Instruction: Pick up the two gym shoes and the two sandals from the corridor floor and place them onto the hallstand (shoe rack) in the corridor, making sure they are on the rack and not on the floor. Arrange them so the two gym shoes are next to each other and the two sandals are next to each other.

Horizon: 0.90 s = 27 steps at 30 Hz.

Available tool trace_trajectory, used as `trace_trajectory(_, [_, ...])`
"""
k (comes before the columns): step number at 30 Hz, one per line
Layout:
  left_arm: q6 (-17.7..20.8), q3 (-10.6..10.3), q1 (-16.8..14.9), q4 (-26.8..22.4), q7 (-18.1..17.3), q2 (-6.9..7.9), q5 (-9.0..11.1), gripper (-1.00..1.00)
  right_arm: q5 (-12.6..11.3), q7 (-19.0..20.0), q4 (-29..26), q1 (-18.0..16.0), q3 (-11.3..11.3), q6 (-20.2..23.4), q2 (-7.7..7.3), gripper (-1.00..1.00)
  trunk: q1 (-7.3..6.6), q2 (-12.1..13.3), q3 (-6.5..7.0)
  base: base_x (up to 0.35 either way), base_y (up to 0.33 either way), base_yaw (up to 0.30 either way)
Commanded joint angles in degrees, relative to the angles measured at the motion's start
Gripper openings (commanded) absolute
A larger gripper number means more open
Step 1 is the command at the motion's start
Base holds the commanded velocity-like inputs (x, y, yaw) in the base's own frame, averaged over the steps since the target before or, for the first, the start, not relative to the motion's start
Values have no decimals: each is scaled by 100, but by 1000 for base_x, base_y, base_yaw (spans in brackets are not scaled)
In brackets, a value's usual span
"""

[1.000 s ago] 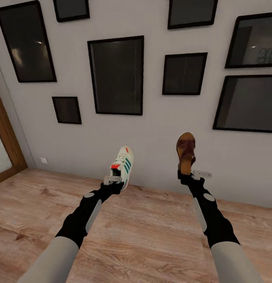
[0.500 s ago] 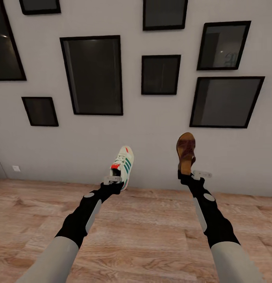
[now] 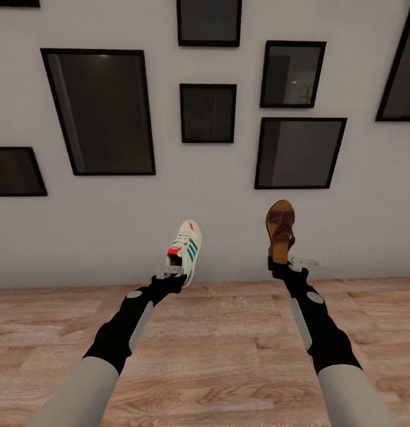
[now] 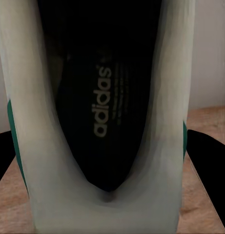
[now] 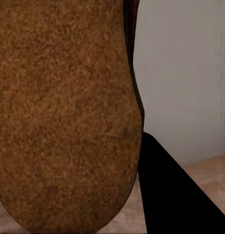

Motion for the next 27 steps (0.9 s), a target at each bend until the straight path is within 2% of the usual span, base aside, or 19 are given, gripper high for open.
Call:
trace_trajectory(1, [43,5,-2,-11,-5,1,64,-100,-48,-3,-10,-3,-5,35,5,-100,-1,-3,-6,0,0,-300])
trace_trajectory(27, [50,0,-2,-11,-3,1,64,-100,-48,-3,-10,-3,-8,35,-4,-100,-1,-3,-6,0,0,-300])
